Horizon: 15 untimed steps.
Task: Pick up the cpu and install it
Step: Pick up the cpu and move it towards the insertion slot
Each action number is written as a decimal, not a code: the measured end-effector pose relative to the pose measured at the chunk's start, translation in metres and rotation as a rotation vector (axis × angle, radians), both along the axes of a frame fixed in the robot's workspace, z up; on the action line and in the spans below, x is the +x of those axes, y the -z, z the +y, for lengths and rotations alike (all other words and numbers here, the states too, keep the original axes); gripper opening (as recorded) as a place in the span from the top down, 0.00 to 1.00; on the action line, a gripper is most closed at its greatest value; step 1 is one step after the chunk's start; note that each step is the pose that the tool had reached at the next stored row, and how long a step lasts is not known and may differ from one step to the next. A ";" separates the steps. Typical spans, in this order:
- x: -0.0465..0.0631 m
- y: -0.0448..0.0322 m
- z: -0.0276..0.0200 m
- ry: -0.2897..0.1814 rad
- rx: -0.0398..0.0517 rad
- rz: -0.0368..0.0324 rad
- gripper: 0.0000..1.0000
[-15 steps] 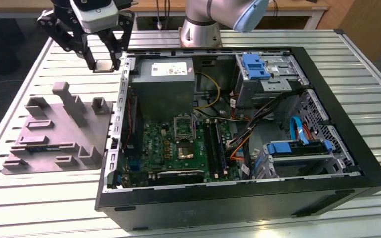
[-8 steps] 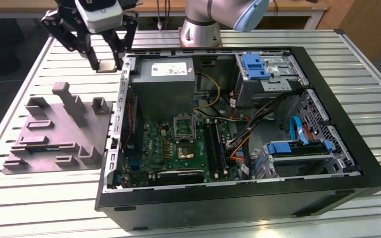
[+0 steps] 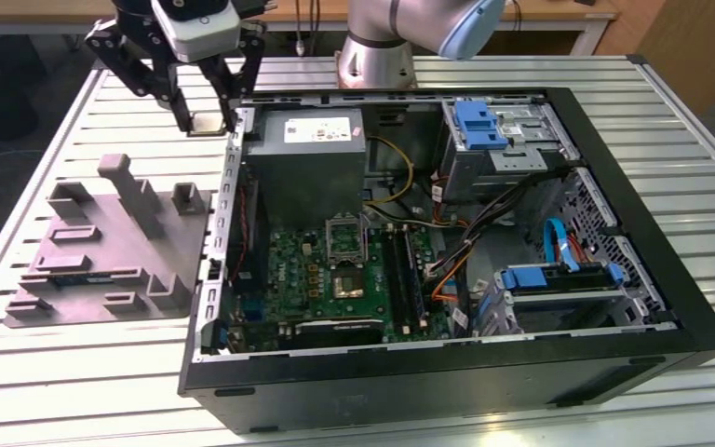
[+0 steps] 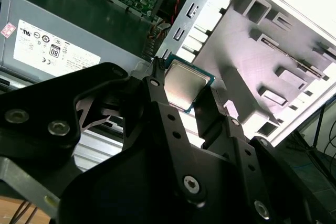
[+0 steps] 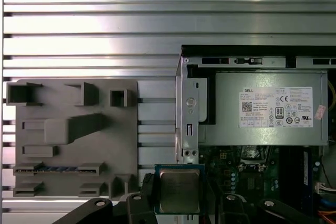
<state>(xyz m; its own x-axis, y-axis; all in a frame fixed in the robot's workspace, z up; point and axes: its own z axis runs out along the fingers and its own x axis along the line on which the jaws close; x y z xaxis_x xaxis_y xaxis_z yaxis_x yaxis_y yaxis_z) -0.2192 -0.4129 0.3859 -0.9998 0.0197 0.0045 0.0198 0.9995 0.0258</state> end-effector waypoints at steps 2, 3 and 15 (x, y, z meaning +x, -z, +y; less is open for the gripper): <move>0.002 0.0000 0.0000 0.000 0.0000 0.0000 0.53; 0.002 0.0000 0.0000 0.000 0.0000 0.0000 0.53; 0.012 0.0001 0.0000 0.000 0.0000 0.0000 0.53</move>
<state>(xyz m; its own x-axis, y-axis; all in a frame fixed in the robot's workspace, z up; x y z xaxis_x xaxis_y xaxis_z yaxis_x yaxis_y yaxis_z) -0.2074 -0.4129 0.3858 -0.9998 0.0197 0.0045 0.0198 0.9995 0.0258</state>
